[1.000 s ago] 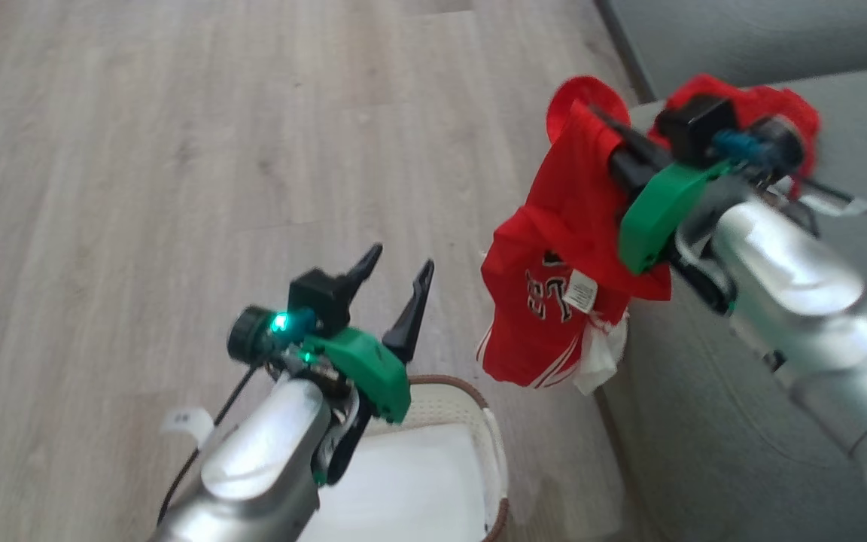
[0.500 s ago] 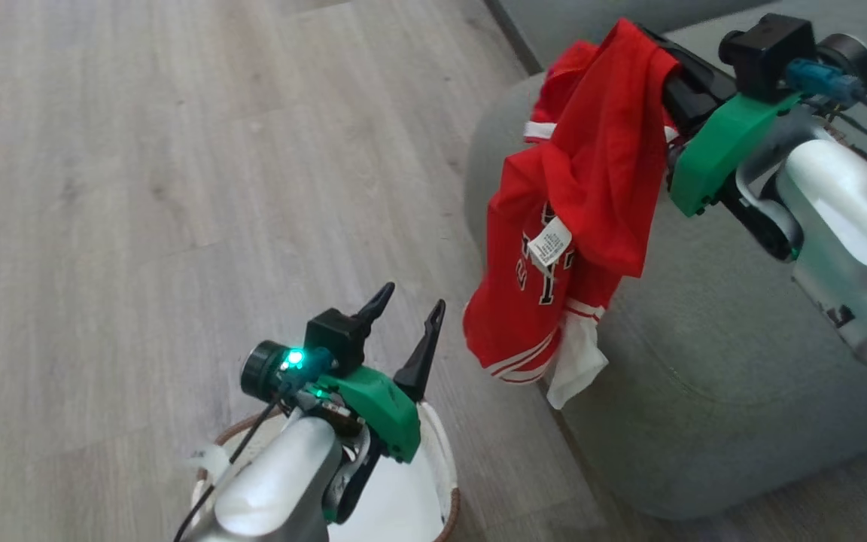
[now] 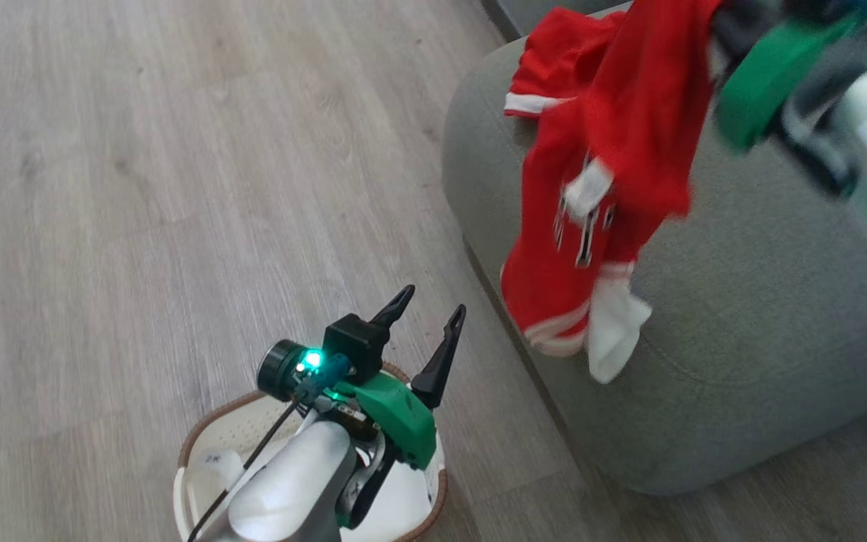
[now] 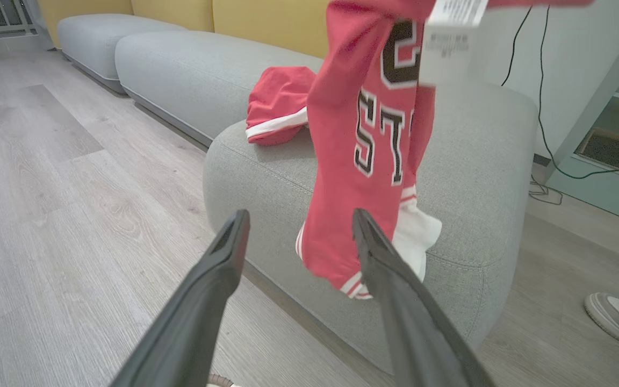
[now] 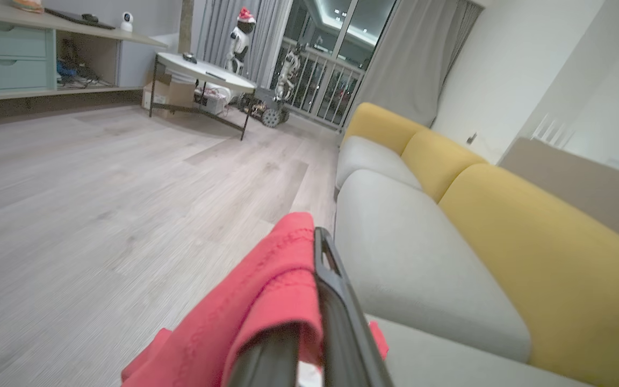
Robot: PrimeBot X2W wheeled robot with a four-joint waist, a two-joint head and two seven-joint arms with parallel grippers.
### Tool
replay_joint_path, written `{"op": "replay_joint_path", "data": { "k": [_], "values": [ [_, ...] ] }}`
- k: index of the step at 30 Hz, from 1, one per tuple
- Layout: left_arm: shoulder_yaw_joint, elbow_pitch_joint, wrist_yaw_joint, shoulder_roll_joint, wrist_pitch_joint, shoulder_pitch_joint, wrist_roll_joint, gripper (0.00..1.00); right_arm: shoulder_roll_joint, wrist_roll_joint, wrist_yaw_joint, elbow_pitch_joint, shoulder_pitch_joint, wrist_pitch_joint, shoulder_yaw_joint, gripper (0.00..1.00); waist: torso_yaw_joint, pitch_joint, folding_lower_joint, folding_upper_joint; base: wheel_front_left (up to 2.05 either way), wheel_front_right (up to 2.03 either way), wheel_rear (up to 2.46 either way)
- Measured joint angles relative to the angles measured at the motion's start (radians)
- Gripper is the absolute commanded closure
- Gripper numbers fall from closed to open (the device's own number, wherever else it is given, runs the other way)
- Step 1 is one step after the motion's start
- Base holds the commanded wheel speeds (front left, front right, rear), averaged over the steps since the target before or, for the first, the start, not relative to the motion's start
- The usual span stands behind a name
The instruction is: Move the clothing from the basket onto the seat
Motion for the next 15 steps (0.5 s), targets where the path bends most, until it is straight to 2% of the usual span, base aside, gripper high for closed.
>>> {"op": "replay_joint_path", "data": {
  "k": [5, 11, 15],
  "values": [
    [0.0, -0.027, 0.0, -0.001, 0.0, 0.0, 0.021, 0.0, -0.034, -0.02, 0.0, 0.044, -0.145, 0.011, -0.041, 1.0, 0.024, 0.032, 0.0, 0.0, 0.0, 0.0, 0.0],
    [0.001, -0.069, 0.0, 0.0, 0.0, -0.017, 0.063, 0.0, -0.13, -0.08, 0.0, 0.167, -0.37, 0.01, -0.153, 1.0, 0.074, 0.108, 0.0, 0.0, 0.0, 0.0, 0.0],
    [0.0, -0.101, -0.001, 0.002, 0.0, -0.055, 0.084, 0.0, -0.197, -0.188, 0.0, 0.258, -0.491, -0.003, -0.224, 1.0, 0.117, 0.164, 0.0, 0.0, 0.0, 0.0, 0.0]
  ]
}}
